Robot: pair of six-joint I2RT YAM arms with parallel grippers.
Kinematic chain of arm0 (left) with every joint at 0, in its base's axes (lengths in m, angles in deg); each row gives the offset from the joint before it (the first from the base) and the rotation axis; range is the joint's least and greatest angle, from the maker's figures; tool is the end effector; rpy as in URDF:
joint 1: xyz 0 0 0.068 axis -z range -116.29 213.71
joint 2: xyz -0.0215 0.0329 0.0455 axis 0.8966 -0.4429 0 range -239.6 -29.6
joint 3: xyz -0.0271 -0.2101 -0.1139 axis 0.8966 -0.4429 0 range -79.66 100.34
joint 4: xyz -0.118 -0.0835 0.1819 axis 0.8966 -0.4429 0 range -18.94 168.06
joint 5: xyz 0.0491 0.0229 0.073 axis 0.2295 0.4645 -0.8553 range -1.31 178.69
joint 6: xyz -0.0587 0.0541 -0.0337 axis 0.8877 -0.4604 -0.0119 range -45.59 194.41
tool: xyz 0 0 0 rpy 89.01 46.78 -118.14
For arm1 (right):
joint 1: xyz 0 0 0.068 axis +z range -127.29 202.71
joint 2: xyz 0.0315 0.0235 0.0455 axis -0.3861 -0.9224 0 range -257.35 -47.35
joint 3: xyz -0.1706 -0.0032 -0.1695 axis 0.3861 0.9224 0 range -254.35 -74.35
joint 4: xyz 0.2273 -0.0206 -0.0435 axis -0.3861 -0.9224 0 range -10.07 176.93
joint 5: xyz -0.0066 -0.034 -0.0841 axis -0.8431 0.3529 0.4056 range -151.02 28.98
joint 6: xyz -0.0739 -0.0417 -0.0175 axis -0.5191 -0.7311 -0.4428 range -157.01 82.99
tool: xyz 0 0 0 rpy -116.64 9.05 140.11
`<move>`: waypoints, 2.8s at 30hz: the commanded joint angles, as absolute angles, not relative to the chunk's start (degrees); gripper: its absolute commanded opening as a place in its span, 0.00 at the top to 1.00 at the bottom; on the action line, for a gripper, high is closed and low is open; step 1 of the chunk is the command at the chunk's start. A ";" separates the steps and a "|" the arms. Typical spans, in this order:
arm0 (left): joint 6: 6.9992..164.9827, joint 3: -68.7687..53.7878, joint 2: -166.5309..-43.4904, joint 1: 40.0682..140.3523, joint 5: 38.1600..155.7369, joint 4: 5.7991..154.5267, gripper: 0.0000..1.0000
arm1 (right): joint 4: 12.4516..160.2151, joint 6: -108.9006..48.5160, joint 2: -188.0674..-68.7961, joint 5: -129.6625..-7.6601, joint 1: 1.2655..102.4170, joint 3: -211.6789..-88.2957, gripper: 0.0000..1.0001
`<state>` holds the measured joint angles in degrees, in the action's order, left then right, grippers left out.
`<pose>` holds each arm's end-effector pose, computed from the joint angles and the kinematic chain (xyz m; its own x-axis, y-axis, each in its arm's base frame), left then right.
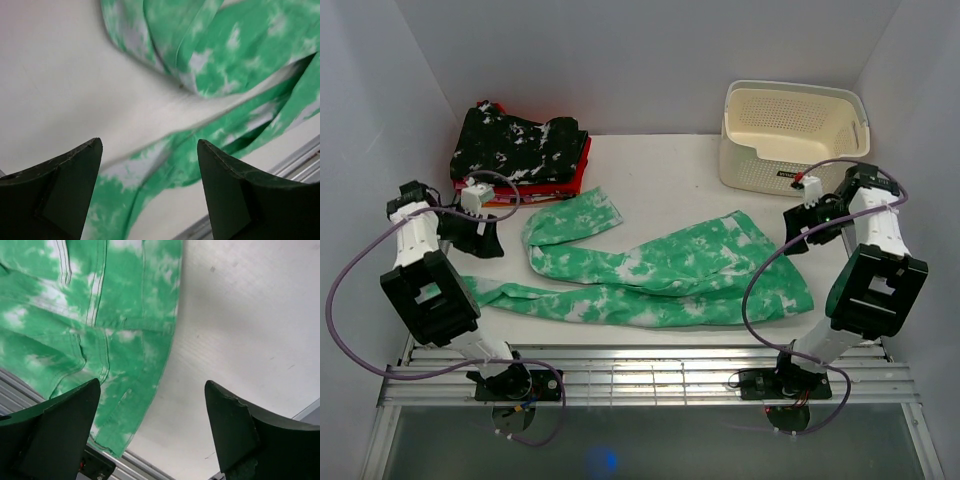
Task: Fold and stack the trousers
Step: Flatten the trousers out
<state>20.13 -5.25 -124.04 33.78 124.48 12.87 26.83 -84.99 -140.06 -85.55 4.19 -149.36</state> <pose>0.2567 0.0961 0.1909 -0.7984 0.3002 -0.5220 0.4896 0.8283 -0.2726 0.2785 -0.0599 0.1955 -0.7733 -0.4538 -0.4428 -0.5508 0.8267 0.1146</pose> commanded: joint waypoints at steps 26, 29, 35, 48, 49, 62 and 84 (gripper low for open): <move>53.76 13.08 -153.28 79.18 101.08 44.93 0.71 | 45.53 -67.59 -165.14 -75.79 24.91 -164.88 0.85; 53.84 11.31 -149.59 79.00 100.55 44.23 0.95 | 44.04 -67.59 -162.50 -76.48 23.68 -165.58 0.92; 59.20 9.55 -135.00 71.20 108.45 41.76 1.00 | 38.95 -68.38 -155.38 -81.66 16.75 -173.04 0.92; 41.67 6.93 -114.34 37.46 129.64 16.91 1.00 | 20.33 -92.45 -142.55 -87.65 10.41 -171.59 0.92; 39.45 5.43 -113.29 35.95 129.56 15.32 1.00 | 19.70 -94.29 -141.32 -87.30 10.06 -169.99 0.92; 17.18 -21.46 -110.63 22.67 118.50 10.17 1.00 | 22.32 -108.73 -133.64 -78.79 6.28 -145.12 0.92; 50.50 8.62 -145.18 31.72 119.88 30.25 1.00 | 30.43 -83.34 -164.94 -79.82 13.05 -181.80 0.92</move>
<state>45.31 -1.18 -144.34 29.60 118.47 18.82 30.07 -89.39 -164.12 -76.90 11.49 -169.99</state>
